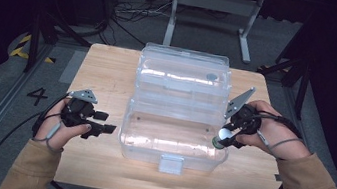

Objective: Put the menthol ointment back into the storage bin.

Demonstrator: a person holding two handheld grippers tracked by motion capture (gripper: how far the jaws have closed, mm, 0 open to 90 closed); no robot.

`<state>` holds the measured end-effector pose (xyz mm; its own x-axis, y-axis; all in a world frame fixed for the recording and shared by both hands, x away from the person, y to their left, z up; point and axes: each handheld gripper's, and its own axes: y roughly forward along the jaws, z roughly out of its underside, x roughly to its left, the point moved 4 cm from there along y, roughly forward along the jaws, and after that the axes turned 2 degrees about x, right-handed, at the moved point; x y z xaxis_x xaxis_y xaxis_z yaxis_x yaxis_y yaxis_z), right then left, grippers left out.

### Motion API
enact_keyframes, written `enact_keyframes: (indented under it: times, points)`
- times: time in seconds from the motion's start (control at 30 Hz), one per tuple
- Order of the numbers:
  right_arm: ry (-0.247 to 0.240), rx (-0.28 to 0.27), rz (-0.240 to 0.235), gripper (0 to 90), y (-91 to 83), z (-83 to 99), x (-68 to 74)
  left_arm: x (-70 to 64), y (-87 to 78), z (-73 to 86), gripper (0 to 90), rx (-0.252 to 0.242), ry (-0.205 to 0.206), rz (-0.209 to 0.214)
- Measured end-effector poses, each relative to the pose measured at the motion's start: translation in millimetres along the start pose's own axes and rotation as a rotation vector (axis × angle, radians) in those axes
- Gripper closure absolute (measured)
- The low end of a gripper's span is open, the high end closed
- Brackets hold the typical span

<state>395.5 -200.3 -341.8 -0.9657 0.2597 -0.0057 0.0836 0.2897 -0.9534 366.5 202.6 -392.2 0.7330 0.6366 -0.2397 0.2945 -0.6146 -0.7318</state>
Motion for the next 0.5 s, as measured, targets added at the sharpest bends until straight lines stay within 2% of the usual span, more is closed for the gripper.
enact_keyframes:
  times: [0.5]
  points:
    - [-0.037, 0.06, -0.043, 50.5, 30.0, -6.6, 3.3, 1.0, -1.1, 0.5, 42.2, -0.001, 0.002, 0.0]
